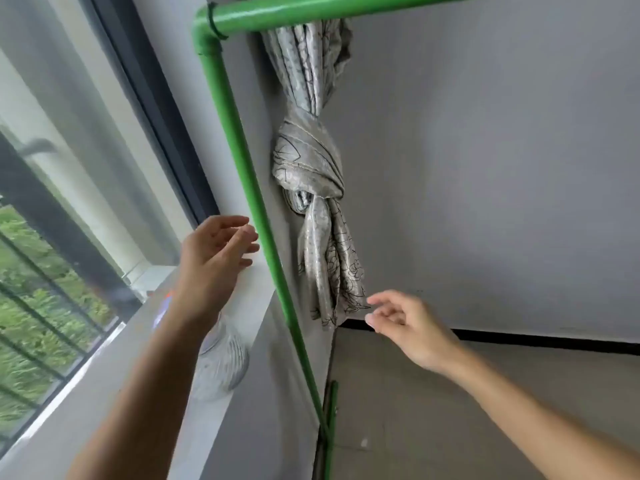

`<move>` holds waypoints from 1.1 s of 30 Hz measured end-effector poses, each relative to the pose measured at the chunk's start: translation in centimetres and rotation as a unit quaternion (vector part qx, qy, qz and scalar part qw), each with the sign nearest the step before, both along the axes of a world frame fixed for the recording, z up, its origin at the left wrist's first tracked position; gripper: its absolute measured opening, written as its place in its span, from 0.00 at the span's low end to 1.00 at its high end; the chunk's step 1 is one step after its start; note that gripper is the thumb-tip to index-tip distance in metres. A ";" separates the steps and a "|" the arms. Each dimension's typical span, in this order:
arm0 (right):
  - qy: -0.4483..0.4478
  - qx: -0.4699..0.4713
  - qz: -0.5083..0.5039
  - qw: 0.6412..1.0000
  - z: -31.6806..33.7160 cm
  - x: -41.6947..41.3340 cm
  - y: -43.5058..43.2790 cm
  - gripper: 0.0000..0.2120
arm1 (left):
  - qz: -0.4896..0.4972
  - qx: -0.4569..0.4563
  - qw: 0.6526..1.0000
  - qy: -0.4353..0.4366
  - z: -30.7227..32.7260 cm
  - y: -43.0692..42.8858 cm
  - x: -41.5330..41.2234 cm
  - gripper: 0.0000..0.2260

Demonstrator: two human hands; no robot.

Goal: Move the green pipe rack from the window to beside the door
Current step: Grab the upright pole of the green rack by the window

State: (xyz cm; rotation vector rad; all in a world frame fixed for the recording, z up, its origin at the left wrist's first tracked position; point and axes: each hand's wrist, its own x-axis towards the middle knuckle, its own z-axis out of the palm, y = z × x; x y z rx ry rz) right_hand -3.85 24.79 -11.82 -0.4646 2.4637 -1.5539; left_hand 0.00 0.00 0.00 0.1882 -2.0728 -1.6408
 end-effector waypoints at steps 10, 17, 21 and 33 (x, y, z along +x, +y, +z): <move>0.024 0.037 -0.009 0.999 1.9 -8.1 -15.3 0.27 | 0.031 -0.074 0.997 0.017 5.3 -3.6 -8.8 0.29; -0.004 0.050 -0.053 0.997 -1.1 -8.6 -20.5 0.14 | -0.089 -0.063 0.994 -0.006 6.5 -4.0 -12.6 0.05; 0.023 0.039 -0.058 0.997 -1.5 -9.1 -19.8 0.11 | -0.154 0.008 0.988 -0.005 7.2 -3.5 -13.5 0.07; 0.082 0.077 -0.132 0.985 -1.4 -9.8 -10.1 0.14 | -0.153 0.184 0.968 0.074 8.7 8.4 -16.1 0.17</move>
